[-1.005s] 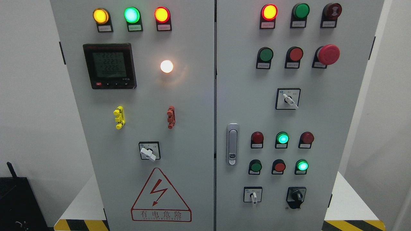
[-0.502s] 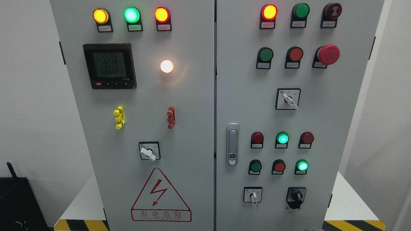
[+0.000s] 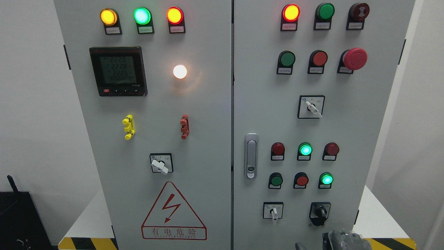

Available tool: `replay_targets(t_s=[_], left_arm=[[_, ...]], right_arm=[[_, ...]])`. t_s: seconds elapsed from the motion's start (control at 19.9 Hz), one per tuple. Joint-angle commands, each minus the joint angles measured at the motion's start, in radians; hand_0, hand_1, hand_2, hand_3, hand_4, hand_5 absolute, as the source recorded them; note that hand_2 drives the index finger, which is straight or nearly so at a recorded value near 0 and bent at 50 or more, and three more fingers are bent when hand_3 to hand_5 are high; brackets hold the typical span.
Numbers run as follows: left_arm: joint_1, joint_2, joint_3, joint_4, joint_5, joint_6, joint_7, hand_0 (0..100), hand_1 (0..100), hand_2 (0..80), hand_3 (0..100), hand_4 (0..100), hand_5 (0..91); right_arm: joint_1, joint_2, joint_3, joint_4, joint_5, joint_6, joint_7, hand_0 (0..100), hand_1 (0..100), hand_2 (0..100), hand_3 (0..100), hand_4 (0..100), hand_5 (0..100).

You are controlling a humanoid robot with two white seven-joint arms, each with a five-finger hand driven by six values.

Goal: Flip black knob to close circuit
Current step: 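Raise the right hand toward the black rotary knob near the cabinet bottom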

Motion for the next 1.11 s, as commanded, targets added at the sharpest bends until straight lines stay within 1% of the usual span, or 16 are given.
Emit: replay_targets(t_s=[0.0,0.1,0.15,0.25,0.35,0.55,0.7,0.85,1.05], left_arm=[[-0.001,0.000,0.000,0.001,0.000,0.001,0.001,12,56,0.0,0,0,0.0],[0.001,0.000,0.000,0.001,0.000,0.001,0.001,12,56,0.0,0,0,0.0],[-0.001,0.000,0.000,-0.001,0.000,0.001,0.001,12,56,0.0,0,0,0.0],[0.001,0.000,0.000,-0.001,0.000,0.001,0.001,12,56,0.0,0,0,0.0],[0.001,0.000,0.000,-0.001,-0.003,0.001,0.001,12,56,0.0,0,0,0.0],[0.001,0.000,0.000,0.001,0.000,0.001,0.001,12,56,0.0,0,0,0.0],[0.001,0.000,0.000,0.001,0.000,0.001,0.001,12,56,0.0,0,0,0.0],[0.001,0.000,0.000,0.001,0.000,0.001,0.001,12,56,0.0,0,0,0.0],[0.001,0.000,0.000,-0.001,0.000,0.001,0.001,12,56,0.0,0,0,0.0]], right_arm=[[-0.067,-0.027,-0.001,0.126,0.005,0.005,-0.011,0,3,92,100,88,89],[-0.073,-0.031,-0.007,0.149,0.003,0.005,-0.012,0,3,92,100,88,89],[-0.074,-0.042,-0.009,0.157,0.002,0.005,-0.015,0,3,92,100,88,89],[-0.074,-0.082,-0.015,0.181,-0.010,0.005,-0.036,0,3,92,100,88,89],[-0.076,-0.097,-0.024,0.195,-0.015,0.007,-0.043,0,4,92,100,88,89],[-0.076,-0.099,-0.055,0.209,-0.017,0.004,-0.043,0,4,92,100,88,89],[-0.077,-0.099,-0.050,0.212,-0.017,0.005,-0.044,0,5,92,100,88,89],[-0.088,-0.097,-0.041,0.213,-0.015,0.008,-0.055,0,5,92,100,88,89],[-0.111,-0.085,-0.040,0.223,-0.015,0.016,-0.055,0,5,92,100,88,89]])
